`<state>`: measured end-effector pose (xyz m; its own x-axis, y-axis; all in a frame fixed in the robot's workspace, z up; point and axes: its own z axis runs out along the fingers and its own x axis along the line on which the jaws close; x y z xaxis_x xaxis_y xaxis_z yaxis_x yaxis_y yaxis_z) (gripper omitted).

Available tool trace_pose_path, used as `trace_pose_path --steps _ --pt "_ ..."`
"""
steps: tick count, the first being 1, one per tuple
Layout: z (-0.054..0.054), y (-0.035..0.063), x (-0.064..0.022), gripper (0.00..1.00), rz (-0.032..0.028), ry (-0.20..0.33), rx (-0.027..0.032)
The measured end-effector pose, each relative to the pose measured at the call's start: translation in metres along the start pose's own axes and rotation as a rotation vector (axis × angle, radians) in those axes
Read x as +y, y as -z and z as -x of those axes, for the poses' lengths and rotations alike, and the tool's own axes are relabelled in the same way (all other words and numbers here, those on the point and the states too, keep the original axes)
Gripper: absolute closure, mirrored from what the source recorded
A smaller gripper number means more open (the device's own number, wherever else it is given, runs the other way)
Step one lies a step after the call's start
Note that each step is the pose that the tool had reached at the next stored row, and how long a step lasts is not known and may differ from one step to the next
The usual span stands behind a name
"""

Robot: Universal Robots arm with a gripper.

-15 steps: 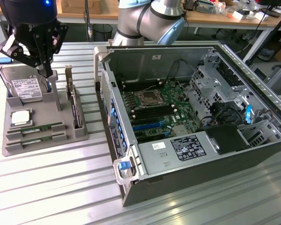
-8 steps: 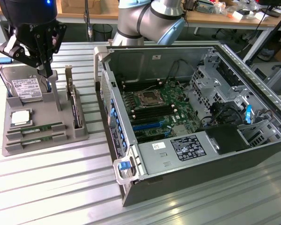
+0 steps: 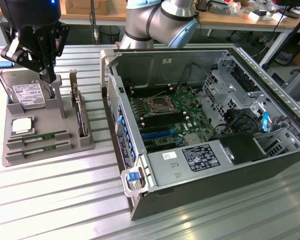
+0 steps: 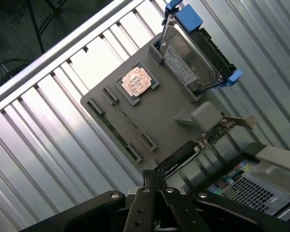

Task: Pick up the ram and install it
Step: 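Pick up the ram and move it above insertion slot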

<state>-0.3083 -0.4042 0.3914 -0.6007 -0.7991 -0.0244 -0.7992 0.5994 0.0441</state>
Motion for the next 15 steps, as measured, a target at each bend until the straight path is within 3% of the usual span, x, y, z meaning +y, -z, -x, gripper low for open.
trace_pose_path --steps 15 --pt "0.0000 0.0000 0.0000 0.89 0.0034 0.139 0.0061"
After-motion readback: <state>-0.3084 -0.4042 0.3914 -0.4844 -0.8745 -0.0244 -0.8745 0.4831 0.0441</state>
